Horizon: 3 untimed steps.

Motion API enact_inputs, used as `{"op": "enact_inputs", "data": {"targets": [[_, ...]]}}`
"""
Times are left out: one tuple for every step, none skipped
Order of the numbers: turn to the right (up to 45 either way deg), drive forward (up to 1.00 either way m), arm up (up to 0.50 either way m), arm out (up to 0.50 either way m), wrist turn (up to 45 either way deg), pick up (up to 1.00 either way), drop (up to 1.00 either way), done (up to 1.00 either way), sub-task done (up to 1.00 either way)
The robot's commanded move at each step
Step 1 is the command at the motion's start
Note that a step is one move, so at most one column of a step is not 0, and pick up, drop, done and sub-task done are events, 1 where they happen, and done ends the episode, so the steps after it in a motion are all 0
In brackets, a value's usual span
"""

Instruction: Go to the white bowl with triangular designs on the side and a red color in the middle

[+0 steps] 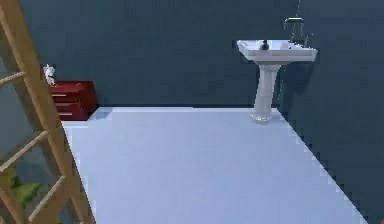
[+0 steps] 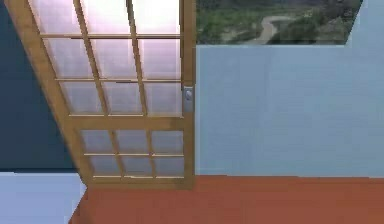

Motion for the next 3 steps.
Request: {"op": "enact_inputs", "data": {"targets": [[0.0, 1.0, 0.0, 0.0, 0.0, 0.0, 0.0, 0.0, 0.0], [0.0, 0.15, 0.0, 0.0, 0.0, 0.0, 0.0, 0.0, 0.0], [-39.0, 0.0, 0.0, 0.0, 0.0, 0.0, 0.0, 0.0, 0.0]]}}
